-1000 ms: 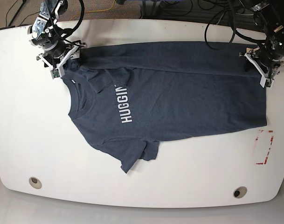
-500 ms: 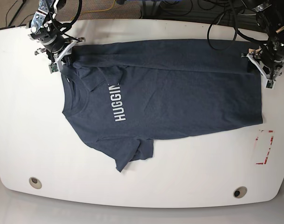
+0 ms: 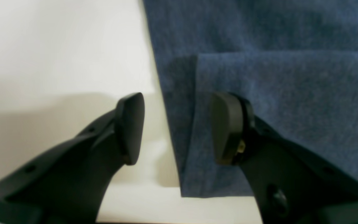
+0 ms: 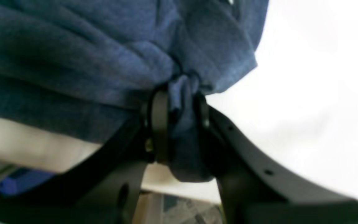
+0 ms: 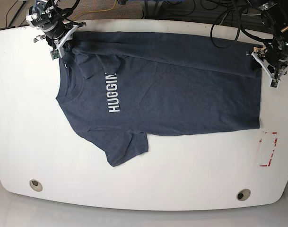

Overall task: Layout the t-shirt on the table in an organized manner, then fold the t-shirt properly
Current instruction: 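Drag the held shirt edge with both grippers to straighten it, then release the shirt edge and move both grippers to the shirt's hem side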

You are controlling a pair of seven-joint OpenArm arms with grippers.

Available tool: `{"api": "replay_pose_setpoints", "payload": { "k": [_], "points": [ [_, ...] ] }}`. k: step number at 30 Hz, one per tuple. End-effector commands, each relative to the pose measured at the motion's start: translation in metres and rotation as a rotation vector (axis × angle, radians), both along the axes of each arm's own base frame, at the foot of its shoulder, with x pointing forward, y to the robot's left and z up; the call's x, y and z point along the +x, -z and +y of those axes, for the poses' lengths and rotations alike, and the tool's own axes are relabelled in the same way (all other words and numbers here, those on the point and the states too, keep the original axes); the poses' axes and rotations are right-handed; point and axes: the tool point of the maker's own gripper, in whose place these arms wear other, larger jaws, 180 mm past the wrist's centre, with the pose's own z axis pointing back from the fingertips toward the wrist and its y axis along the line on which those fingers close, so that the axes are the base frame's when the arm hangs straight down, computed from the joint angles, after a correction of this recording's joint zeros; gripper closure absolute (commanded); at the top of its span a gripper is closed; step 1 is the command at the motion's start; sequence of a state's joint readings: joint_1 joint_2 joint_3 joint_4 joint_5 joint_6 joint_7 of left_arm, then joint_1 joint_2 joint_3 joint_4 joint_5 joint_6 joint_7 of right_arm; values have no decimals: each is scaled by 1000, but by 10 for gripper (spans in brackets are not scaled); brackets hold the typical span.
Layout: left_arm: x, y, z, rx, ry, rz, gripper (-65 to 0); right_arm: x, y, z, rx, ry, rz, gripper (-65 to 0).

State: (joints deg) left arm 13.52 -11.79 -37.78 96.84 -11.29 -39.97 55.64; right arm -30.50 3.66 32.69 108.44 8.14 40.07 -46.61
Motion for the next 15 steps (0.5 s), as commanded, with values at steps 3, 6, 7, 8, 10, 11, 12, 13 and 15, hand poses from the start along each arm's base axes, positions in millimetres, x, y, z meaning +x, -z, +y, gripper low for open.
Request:
{"api": "replay_pose_setpoints", "payload": {
  "k": [3, 6, 7, 8, 10, 11, 12, 13, 15],
  "points": [
    [2, -9, 4, 18, 12, -27, -312, 2, -8, -5, -30, -10, -15, -119],
    [3, -10, 4, 20, 14, -32, -312, 3, -11, -5, -32, -13, -23, -157],
    [4, -12, 4, 23, 16, -34, -312, 4, -12, -5, -36, -13, -27, -185],
    [5, -14, 4, 27, 18, -41, -312, 5, -14, -5, -40, -15, -32, -219],
    [8, -19, 3, 35, 25, -57, -312, 10, -19, -5, -47, -21, -49, -295],
    [10, -22, 3, 40, 27, -63, -312, 11, -21, -5, -51, -21, -56, -325],
    [12, -26, 2, 47, 33, -75, -312, 12, -24, -7, -58, -19, -64, -373],
    [13, -29, 1, 52, 38, -82, -312, 14, -26, -9, -63, -17, -70, -404],
    [16, -36, 0, 66, 46, -101, -312, 16, -31, -11, -72, -14, -85, -474]
  ]
}}
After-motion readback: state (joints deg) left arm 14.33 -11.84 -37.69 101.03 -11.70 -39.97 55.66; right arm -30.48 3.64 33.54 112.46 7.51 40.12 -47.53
